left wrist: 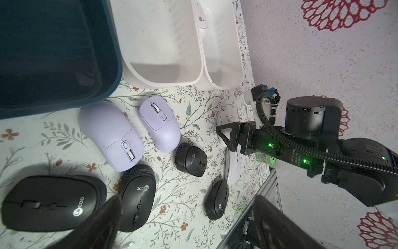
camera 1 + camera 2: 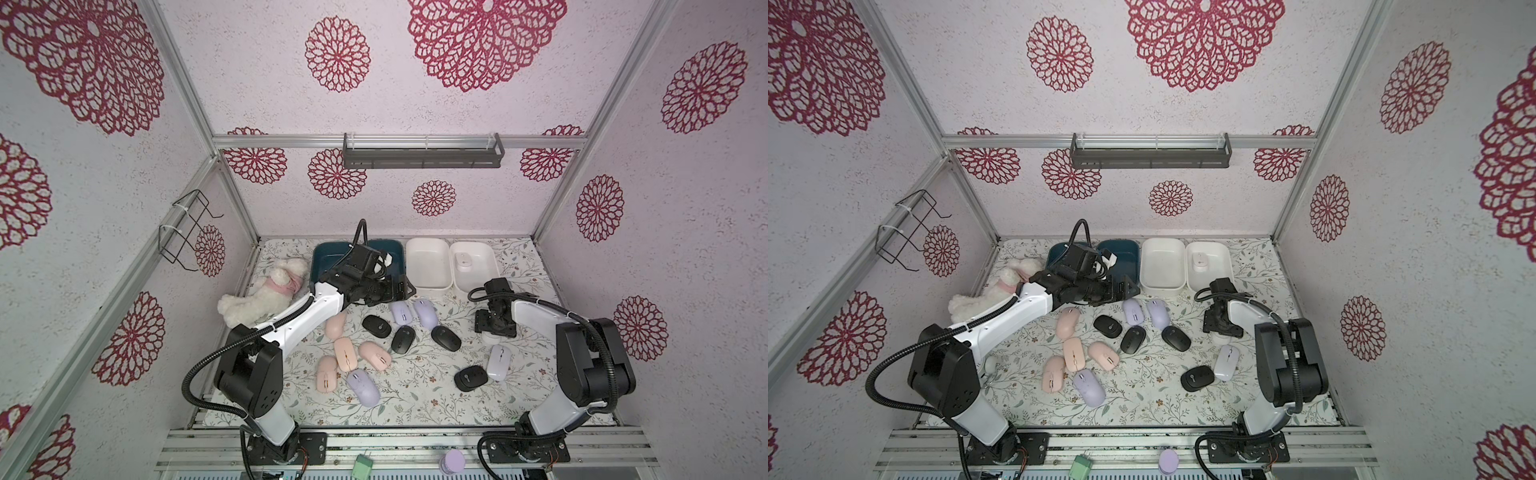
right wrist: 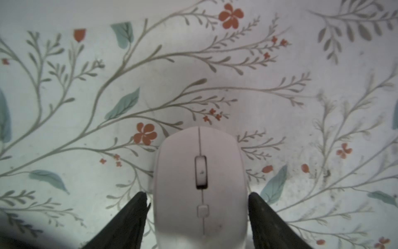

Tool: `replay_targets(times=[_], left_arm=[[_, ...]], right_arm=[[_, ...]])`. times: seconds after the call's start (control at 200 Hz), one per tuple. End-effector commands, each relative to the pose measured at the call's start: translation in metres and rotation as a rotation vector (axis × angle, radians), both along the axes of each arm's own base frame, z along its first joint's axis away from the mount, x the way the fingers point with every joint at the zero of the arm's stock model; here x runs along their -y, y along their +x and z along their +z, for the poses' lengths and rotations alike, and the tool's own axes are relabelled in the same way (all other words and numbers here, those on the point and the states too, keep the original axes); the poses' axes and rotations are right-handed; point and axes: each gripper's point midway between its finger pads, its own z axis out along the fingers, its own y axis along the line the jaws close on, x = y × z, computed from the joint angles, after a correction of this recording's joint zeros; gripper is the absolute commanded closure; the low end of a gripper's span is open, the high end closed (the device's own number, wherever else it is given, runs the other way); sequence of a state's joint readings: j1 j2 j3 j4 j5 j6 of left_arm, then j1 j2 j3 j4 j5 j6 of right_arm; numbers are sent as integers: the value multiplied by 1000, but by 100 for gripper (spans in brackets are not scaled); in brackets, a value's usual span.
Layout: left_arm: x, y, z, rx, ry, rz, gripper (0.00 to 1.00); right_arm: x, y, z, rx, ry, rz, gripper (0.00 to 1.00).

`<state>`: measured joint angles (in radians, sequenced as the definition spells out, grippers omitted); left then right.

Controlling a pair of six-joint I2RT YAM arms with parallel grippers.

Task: Place the mice by color into the storage box
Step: Adjust the mouse at the center of the board, then pick up the mouse from the center of the board.

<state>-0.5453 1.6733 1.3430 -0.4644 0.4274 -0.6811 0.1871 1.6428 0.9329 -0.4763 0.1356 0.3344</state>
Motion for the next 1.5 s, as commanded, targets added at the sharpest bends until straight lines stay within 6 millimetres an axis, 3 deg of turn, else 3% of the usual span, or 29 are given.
replay_targets(times=[0.0,0.215,0.42,0.701,0.931,1.266,1.491], left_arm=[[3,1,16,42,-7,-7,3],[4,1,12,23,-8,-10,3],[3,1,11,25,1,-6,3],[2,1,12,27,4,-4,3],[3,1,10,22,6,-6,3],[1,2,13,33,11,-5,2],[-5,6,20,64,20,16,3]], right_arm=[[-12,-7,1,-1,75,-5,27],[-7,-13,7,18,60,-18,32],[-5,-5,8,40,46,-26,36],[-8,1,1,44,66,-45,30],[-1,4,5,52,31,-45,41],[-1,10,43,127,-14,-9,45],[-7,25,69,176,-5,20,45]])
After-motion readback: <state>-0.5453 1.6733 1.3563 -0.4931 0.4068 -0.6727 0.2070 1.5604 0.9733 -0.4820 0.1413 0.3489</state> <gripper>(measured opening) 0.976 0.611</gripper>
